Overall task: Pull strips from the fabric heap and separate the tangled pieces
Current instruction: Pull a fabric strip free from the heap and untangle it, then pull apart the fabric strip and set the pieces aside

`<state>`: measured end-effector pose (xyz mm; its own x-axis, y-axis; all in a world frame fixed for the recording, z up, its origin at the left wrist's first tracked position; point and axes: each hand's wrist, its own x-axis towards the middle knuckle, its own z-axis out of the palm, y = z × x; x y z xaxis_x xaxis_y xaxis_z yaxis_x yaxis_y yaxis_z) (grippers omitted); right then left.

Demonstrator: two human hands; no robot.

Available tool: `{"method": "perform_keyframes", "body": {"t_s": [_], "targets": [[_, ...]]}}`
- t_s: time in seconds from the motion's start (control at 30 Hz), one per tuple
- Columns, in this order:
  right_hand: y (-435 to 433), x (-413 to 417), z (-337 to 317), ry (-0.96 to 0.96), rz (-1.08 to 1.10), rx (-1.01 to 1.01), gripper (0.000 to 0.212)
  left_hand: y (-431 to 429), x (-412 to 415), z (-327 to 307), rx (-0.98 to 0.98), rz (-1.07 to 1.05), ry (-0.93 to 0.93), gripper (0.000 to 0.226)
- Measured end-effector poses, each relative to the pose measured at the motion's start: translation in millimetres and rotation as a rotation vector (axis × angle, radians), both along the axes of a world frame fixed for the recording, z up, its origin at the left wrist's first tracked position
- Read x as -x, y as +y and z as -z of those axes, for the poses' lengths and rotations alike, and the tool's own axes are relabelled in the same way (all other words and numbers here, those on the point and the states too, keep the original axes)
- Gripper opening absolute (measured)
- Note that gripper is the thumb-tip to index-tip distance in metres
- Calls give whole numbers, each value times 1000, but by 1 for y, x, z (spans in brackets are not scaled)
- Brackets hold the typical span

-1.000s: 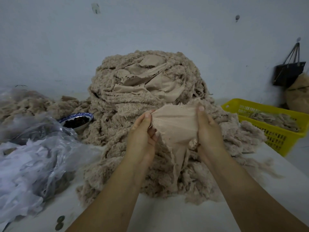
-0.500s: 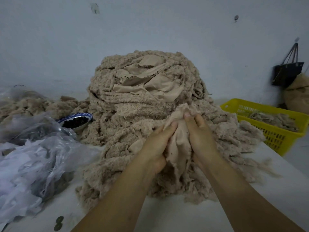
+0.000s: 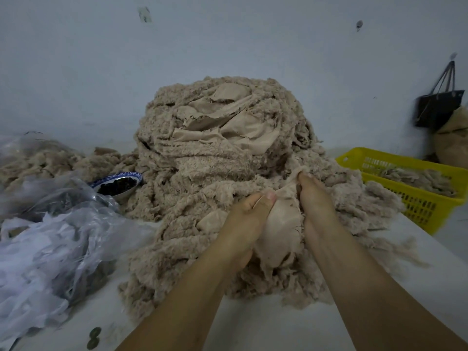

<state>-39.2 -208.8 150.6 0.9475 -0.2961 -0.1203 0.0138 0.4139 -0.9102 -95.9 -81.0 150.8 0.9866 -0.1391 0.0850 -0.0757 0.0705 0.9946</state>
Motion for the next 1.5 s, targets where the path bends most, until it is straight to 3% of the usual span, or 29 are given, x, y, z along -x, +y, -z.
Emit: {"method": "perform_keyframes", "body": {"t_s": [0.1, 0.33, 0.47, 0.53, 0.63, 0.7, 0.8, 0.87, 0.97, 1.1, 1.2, 1.3, 1.4, 1.5], "targets": [[0, -5, 4, 51, -8, -16, 31, 2, -4, 2, -100, 46, -2, 41], [1, -21, 19, 181, -9, -12, 35, 10, -8, 8, -209, 139, 71, 23], [-4, -13, 18, 189, -61, -16, 36, 14, -1, 5, -304, 155, 0, 30], [-34, -6, 18, 155, 30, 4, 33, 28, 5, 1, -328, 110, -82, 37], [-68, -6, 12, 110, 131, -63, 21, 48, -3, -10, -432, -129, -179, 45], [-47, -8, 8, 140, -25, 60, 25, 43, -14, -15, -409, -211, -171, 44], [-11, -2, 9, 184, -316, 230, 13, 23, -23, -18, -377, -180, -142, 40], [-4, 7, 8, 172, -333, 292, 36, 20, -25, -14, -359, -187, -138, 39], [9, 20, 2, -51, -301, 332, 57, 18, -23, -6, -290, -204, -105, 38], [26, 32, 8, -231, -218, 593, 21, 16, -21, -6, -275, -249, -97, 32], [23, 30, 5, -170, -162, 314, 22, 14, -17, -6, -329, -226, -190, 29], [24, 21, -2, 27, -183, 31, 20, 8, -11, -4, -409, -187, -228, 26], [23, 10, -10, 200, -210, -53, 26, 6, -8, -1, -420, -172, -236, 38], [28, 4, -15, 248, -254, -116, 27, 8, -7, -2, -396, -200, -266, 44]]}}
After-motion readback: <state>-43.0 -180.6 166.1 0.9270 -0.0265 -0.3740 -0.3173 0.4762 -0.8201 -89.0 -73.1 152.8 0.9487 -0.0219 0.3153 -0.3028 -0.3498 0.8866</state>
